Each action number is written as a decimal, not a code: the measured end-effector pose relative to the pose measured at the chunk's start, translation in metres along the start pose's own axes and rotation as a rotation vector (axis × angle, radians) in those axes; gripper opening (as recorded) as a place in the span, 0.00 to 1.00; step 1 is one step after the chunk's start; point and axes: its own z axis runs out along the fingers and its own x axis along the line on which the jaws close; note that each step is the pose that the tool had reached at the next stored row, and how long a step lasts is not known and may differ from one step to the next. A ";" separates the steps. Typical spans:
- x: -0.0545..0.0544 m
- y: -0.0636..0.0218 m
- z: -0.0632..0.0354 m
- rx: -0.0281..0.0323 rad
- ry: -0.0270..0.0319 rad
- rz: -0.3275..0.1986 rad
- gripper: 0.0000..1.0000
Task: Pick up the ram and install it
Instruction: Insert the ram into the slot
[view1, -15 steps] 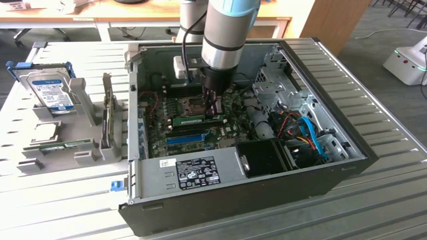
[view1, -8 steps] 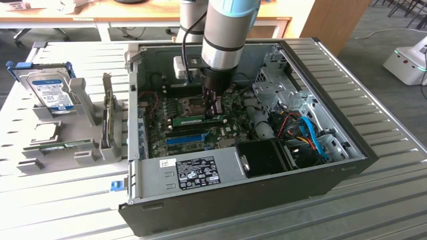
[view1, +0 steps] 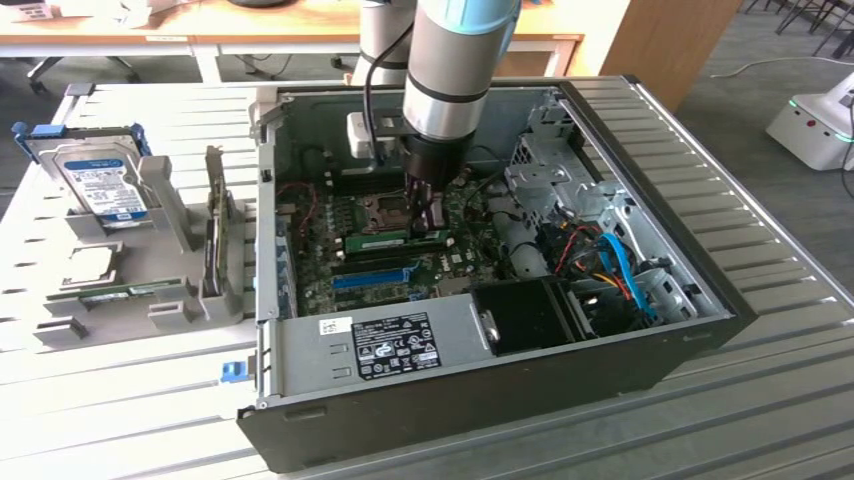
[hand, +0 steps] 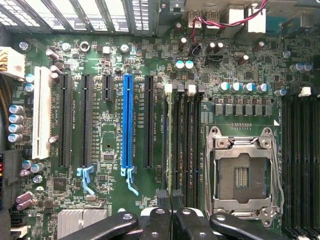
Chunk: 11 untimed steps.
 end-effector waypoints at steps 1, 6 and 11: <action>0.000 0.0000 0.0000 0.0000 0.0000 0.001 0.12; 0.000 0.0000 0.0005 -0.0001 0.0001 0.001 0.12; 0.000 0.0000 0.0014 0.0000 0.0001 0.001 0.12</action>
